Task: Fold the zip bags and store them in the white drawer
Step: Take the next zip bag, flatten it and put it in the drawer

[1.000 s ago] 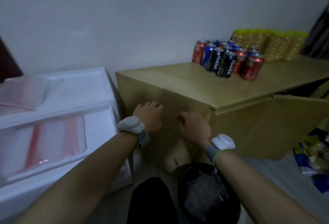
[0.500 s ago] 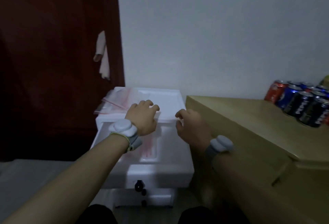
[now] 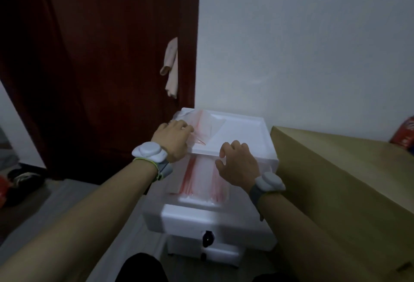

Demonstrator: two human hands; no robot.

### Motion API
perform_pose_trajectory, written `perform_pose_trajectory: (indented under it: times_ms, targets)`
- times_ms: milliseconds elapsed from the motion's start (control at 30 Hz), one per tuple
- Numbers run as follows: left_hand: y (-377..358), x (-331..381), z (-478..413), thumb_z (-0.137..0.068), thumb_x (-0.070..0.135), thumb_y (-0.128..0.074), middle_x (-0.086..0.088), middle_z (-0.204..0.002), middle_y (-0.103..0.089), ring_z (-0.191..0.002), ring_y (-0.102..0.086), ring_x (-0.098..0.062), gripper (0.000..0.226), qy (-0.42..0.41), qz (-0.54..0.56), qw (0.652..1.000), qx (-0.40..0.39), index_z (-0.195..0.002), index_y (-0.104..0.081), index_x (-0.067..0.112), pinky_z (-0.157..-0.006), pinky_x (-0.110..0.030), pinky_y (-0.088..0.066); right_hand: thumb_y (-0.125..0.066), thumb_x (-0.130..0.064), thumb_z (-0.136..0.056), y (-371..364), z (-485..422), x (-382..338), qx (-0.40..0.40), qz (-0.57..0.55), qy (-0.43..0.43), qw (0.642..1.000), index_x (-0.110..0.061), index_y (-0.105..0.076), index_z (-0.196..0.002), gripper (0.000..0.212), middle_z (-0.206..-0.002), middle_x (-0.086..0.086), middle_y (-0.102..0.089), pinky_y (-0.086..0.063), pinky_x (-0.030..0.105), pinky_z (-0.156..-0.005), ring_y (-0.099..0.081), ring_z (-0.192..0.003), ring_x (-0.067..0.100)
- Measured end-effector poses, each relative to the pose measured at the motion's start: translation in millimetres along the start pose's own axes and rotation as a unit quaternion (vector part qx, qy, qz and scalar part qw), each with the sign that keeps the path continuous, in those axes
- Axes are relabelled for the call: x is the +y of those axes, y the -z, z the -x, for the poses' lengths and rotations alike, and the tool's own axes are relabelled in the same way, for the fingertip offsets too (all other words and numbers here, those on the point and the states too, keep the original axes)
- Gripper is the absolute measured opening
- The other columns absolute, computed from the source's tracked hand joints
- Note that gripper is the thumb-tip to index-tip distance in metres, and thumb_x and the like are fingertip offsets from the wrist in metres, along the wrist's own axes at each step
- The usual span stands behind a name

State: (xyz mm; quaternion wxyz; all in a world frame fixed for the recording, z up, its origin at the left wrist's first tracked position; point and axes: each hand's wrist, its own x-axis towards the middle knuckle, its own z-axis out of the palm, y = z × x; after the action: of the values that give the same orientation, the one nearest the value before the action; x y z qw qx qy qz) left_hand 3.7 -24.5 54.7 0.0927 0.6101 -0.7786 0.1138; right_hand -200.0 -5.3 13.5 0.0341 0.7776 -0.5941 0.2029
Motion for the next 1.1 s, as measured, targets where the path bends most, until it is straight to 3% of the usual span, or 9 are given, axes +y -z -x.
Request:
perform_pose_trajectory:
  times_ms: [233,367,500,733,900,1033,1100]
  targets:
    - [-12.5,-8.1,-25.0,-0.092,0.018,-0.052,0.004,-0.132,-0.054,-0.124,-0.046,-0.022,0.04,-0.032,-0.086,0.995,0.036,-0.129,-0.055,0.03,-0.099,-0.038,-0.035,-0.054,-0.04,-0.09,5.0,-14.6,6.4,-0.051,-0.027,-0.043,0.997,-0.015,-0.052,-0.095,0.026,-0.099,0.002,-0.052,-0.049,0.037,-0.078,-0.048,-0.094,0.022]
    - [-20.4,-7.2,-32.4,-0.097,0.026,-0.05,0.002,-0.113,-0.065,-0.111,-0.055,-0.025,0.023,-0.034,-0.11,0.992,0.047,-0.115,-0.064,0.026,-0.093,-0.038,-0.04,-0.054,-0.041,-0.088,-1.3,-15.3,7.1,-0.035,-0.003,-0.036,0.999,-0.017,-0.05,-0.094,0.025,-0.096,0.0,-0.052,-0.049,0.036,-0.075,-0.048,-0.091,0.021]
    - [-22.3,-5.1,-33.3,-0.099,0.022,-0.046,0.002,-0.11,-0.066,-0.109,-0.056,-0.026,0.025,-0.052,-0.103,0.992,0.058,-0.116,-0.064,0.025,-0.091,-0.038,-0.04,-0.055,-0.043,-0.086,-5.2,-15.5,6.4,-0.018,0.006,-0.035,0.999,-0.017,-0.048,-0.092,0.027,-0.094,0.0,-0.05,-0.049,0.036,-0.074,-0.047,-0.089,0.021]
    - [-6.3,8.2,-31.2,-0.101,0.034,-0.039,0.001,-0.114,-0.065,-0.105,-0.058,-0.025,0.031,-0.052,0.005,0.998,0.027,-0.117,-0.064,0.027,-0.081,-0.037,-0.044,-0.056,-0.047,-0.084,-9.1,-14.5,7.2,-0.014,-0.005,-0.035,0.999,-0.017,-0.05,-0.093,0.032,-0.094,0.0,-0.051,-0.051,0.037,-0.076,-0.048,-0.089,0.02]
    - [13.8,22.6,-29.8,-0.098,0.038,-0.047,0.006,-0.114,-0.068,-0.107,-0.06,-0.02,0.026,-0.031,0.104,0.994,-0.018,-0.111,-0.069,0.03,-0.078,-0.029,-0.043,-0.058,-0.046,-0.084,-0.2,-10.0,7.5,-0.044,-0.056,-0.046,0.996,-0.017,-0.052,-0.094,0.031,-0.099,0.0,-0.051,-0.049,0.038,-0.084,-0.046,-0.094,0.02]
    - [27.1,29.1,-31.7,-0.09,0.039,-0.061,0.011,-0.099,-0.073,-0.097,-0.064,-0.012,0.017,-0.026,0.173,0.984,-0.03,-0.094,-0.075,0.03,-0.089,-0.03,-0.05,-0.061,-0.045,-0.087,12.3,-8.3,9.0,-0.093,-0.161,-0.082,0.979,-0.02,-0.055,-0.097,0.028,-0.108,0.003,-0.052,-0.045,0.038,-0.092,-0.048,-0.103,0.022]
    - [36.3,32.5,-34.4,-0.085,0.038,-0.067,0.012,-0.086,-0.074,-0.084,-0.067,-0.007,0.013,-0.011,0.229,0.973,-0.028,-0.085,-0.076,0.029,-0.086,-0.031,-0.053,-0.062,-0.044,-0.088,18.0,-6.4,9.5,-0.093,-0.23,-0.113,0.962,-0.017,-0.058,-0.102,0.03,-0.109,0.003,-0.057,-0.047,0.036,-0.091,-0.054,-0.103,0.023]
